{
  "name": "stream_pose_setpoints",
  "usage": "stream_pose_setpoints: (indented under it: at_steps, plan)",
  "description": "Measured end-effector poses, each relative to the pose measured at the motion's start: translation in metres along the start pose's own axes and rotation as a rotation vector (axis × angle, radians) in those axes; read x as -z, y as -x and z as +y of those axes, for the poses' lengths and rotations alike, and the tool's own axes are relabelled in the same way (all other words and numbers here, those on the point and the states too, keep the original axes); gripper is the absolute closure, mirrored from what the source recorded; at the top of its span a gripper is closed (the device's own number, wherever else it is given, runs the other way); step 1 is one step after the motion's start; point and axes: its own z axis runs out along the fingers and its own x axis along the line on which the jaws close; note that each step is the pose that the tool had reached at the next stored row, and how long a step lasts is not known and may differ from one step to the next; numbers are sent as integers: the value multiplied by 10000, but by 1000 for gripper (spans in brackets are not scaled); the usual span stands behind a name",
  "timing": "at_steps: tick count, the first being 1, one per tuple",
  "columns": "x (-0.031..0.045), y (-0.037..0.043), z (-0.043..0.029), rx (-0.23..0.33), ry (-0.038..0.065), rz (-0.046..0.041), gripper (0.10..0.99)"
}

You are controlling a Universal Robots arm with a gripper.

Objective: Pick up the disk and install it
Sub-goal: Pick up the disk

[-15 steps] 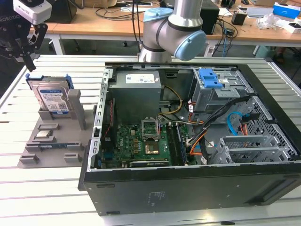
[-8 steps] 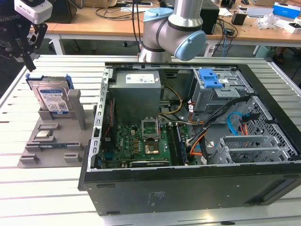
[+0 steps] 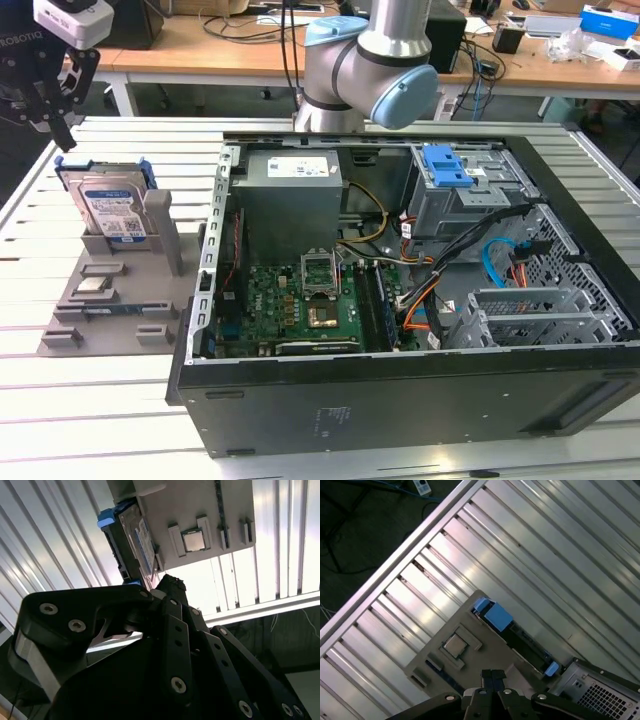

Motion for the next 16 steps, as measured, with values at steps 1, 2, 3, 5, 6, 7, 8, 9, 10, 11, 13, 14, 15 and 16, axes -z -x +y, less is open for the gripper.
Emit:
stream_pose_setpoints:
  at_steps: [1, 2, 3, 5, 6, 7, 8, 9, 10, 11, 13, 14, 15, 16]
  plan:
    - [0, 0, 0, 61, 1, 2, 980]
    - [0, 0, 0, 132, 3, 5, 980]
    - [0, 0, 0, 198, 5, 9, 980]
    - [0, 0, 0, 330, 8, 15, 980]
    - [0, 0, 0, 368, 9, 17, 980]
    - [0, 0, 0, 423, 10, 19, 980]
    - [0, 0, 0, 495, 12, 22, 980]
    - [0, 0, 0, 523, 12, 23, 980]
    - [0, 0, 0, 556, 13, 25, 980]
    - [0, 0, 0, 581, 14, 26, 980]
    - [0, 0, 0, 623, 15, 28, 980]
    - [0, 0, 0, 640, 15, 29, 980]
    - [0, 0, 0, 656, 16, 29, 980]
    - [0, 0, 0, 679, 16, 31, 980]
